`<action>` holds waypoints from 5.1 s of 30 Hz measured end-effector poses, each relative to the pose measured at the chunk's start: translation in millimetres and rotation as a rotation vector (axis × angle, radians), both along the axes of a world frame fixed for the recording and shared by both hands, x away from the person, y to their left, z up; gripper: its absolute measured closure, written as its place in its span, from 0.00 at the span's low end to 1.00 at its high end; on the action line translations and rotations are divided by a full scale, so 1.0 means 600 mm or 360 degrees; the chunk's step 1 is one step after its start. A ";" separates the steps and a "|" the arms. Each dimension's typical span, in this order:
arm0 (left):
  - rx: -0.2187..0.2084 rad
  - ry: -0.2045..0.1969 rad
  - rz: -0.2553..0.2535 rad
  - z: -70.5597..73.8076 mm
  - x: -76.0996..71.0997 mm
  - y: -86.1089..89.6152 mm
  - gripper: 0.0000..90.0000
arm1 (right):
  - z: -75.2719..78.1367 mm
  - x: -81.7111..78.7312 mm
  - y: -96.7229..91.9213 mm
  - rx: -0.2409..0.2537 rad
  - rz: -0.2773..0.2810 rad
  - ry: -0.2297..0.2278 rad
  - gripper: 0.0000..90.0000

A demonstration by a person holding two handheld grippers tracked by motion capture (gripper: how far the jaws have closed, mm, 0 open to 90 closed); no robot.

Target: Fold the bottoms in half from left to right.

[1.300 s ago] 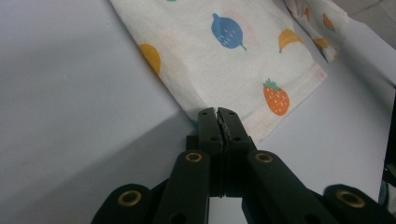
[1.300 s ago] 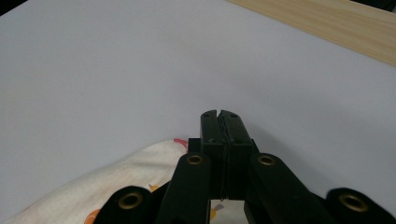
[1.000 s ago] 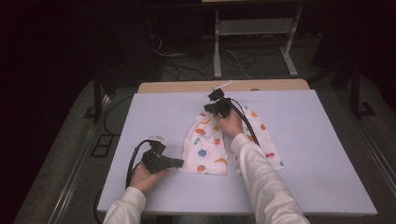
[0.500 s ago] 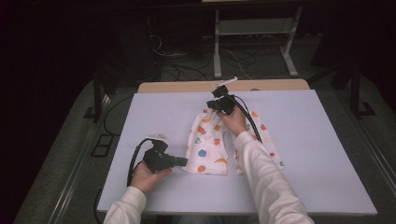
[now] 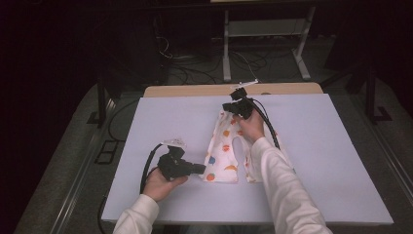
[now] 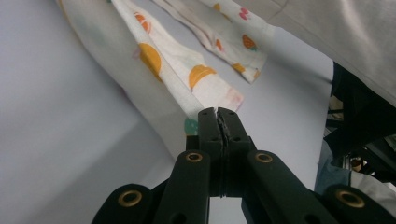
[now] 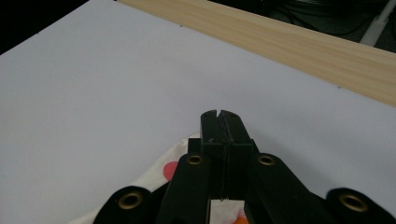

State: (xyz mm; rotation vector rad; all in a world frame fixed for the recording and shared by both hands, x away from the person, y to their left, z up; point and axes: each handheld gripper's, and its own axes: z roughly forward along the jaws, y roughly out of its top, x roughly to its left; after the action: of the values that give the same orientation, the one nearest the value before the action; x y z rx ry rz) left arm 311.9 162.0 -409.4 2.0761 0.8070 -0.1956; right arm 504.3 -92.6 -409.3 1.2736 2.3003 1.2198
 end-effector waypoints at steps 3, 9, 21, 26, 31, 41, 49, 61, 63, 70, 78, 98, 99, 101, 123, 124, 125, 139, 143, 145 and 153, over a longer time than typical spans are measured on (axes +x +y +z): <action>-0.0018 -0.0010 -0.0017 0.004 -0.002 -0.009 0.99 | 0.004 -0.001 -0.009 0.0008 -0.0007 -0.0008 0.98; -0.0021 -0.0024 -0.0069 0.012 -0.005 -0.032 0.99 | 0.013 -0.005 -0.023 0.0030 -0.0017 -0.0027 0.98; -0.0029 -0.0057 -0.0156 0.031 -0.005 -0.071 0.99 | 0.029 -0.010 -0.055 0.0042 -0.0043 -0.0052 0.98; -0.0031 -0.0051 -0.0172 0.030 -0.002 -0.086 0.99 | 0.032 -0.012 -0.066 0.0048 -0.0055 -0.0051 0.98; -0.0039 -0.0054 -0.0197 0.032 -0.001 -0.104 0.99 | 0.037 -0.011 -0.079 0.0059 -0.0070 -0.0055 0.98; -0.0042 -0.0055 -0.0219 0.035 0.003 -0.122 0.99 | 0.039 -0.011 -0.094 0.0068 -0.0088 -0.0057 0.98; -0.0047 -0.0059 -0.0237 0.038 0.004 -0.136 0.99 | 0.039 -0.012 -0.102 0.0064 -0.0097 -0.0058 0.98; -0.0033 -0.0051 -0.0291 0.039 0.011 -0.180 0.99 | 0.035 -0.011 -0.131 0.0062 -0.0125 -0.0046 0.98; -0.0030 -0.0045 -0.0296 0.039 0.012 -0.188 0.99 | 0.034 -0.010 -0.135 0.0067 -0.0123 -0.0046 0.98; -0.0014 -0.0040 -0.0297 0.038 0.017 -0.215 0.99 | 0.031 -0.005 -0.147 0.0081 -0.0109 -0.0032 0.98; 0.0010 -0.0037 -0.0297 0.034 0.020 -0.246 0.99 | 0.020 0.005 -0.168 0.0100 -0.0109 0.0016 0.98; 0.0016 0.0041 -0.0269 -0.008 0.035 -0.316 0.99 | -0.012 0.022 -0.199 0.0081 -0.0035 0.0052 0.98; 0.0018 0.0042 -0.0271 -0.009 0.035 -0.320 0.99 | -0.013 0.022 -0.199 0.0082 -0.0028 0.0056 0.98; 0.0027 0.0045 -0.0266 -0.012 0.036 -0.327 0.99 | -0.015 0.023 -0.200 0.0078 -0.0017 0.0055 0.98; 0.0040 0.0152 -0.0204 -0.027 0.057 -0.404 0.99 | -0.024 0.028 -0.221 0.0013 -0.0004 0.0061 0.98; 0.0035 0.0157 -0.0201 -0.028 0.059 -0.407 0.99 | -0.024 0.028 -0.221 0.0006 -0.0004 0.0060 0.98; 0.0034 0.0159 -0.0195 -0.028 0.060 -0.410 0.99 | -0.025 0.028 -0.220 -0.0002 0.0002 0.0055 0.98; 0.0001 0.0217 -0.0152 -0.051 0.073 -0.437 0.99 | -0.034 0.029 -0.229 -0.0037 0.0003 0.0054 0.98; -0.0013 0.0227 -0.0146 -0.052 0.073 -0.438 0.99 | -0.034 0.028 -0.230 -0.0028 0.0001 0.0053 0.98; -0.0012 0.0225 -0.0151 -0.053 0.074 -0.440 0.99 | -0.033 0.029 -0.229 -0.0032 0.0003 0.0041 0.98; -0.0038 0.0271 -0.0140 -0.063 0.075 -0.445 0.97 | -0.036 0.030 -0.228 -0.0029 -0.0009 0.0048 0.97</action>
State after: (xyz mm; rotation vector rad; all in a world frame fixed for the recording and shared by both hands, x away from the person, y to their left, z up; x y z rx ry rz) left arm 357.1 -104.9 -447.3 2.0941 0.8106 -0.4334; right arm 522.0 -229.2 -431.0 1.3003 2.3217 1.1833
